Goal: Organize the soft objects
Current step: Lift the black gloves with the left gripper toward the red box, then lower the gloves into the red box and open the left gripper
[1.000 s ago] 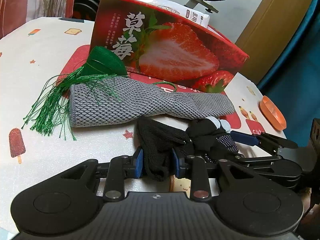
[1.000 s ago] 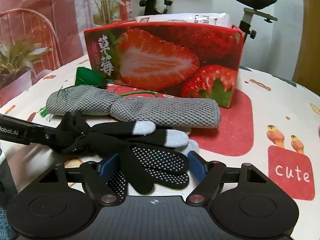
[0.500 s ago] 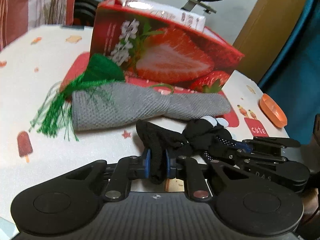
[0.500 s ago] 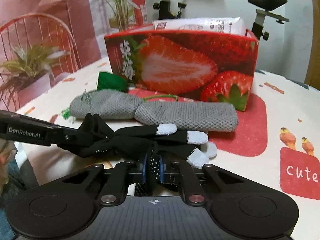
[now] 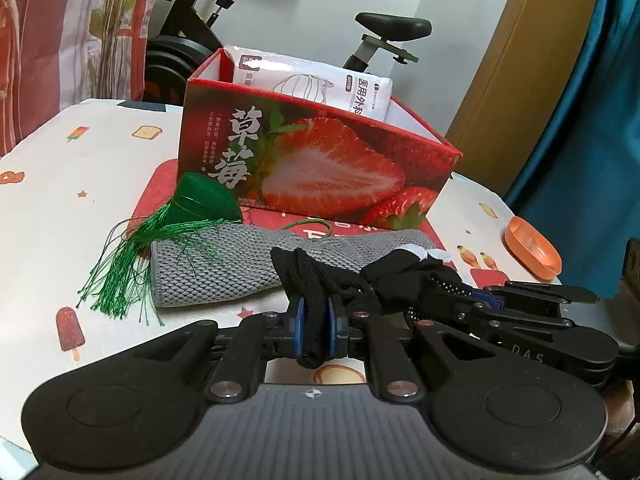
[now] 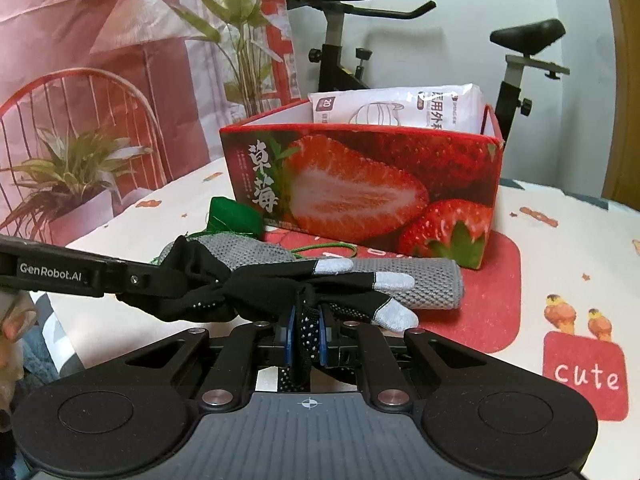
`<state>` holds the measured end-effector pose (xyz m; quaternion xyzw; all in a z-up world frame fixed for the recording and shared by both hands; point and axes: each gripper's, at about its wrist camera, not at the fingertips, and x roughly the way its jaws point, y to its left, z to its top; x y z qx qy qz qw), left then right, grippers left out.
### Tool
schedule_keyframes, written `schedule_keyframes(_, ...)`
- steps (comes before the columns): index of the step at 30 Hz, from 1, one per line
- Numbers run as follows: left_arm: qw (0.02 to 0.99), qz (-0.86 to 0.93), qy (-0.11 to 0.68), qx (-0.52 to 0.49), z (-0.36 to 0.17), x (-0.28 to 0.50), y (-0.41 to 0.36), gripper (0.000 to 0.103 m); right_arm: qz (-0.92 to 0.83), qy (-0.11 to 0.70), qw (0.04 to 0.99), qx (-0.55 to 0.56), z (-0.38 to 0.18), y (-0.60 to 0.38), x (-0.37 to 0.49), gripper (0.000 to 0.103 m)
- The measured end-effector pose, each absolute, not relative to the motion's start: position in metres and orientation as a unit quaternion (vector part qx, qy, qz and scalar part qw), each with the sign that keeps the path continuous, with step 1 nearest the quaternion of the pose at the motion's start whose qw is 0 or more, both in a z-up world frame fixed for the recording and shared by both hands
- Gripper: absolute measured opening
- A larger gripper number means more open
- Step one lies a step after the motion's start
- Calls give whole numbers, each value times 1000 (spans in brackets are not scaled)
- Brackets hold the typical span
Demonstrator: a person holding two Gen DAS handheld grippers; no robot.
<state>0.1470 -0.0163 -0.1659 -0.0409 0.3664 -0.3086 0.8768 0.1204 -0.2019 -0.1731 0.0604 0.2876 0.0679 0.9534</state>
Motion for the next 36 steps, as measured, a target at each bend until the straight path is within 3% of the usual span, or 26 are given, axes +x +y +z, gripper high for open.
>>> schedule_keyframes(20,895,-323,299,-67,-116,163,-10,13,68,216,973,50,-117,-208,137,10)
schedule_keyframes(36,911,-329,233,-90,-62,236,-34,13,44,171,984,2,-51,-228,229,10)
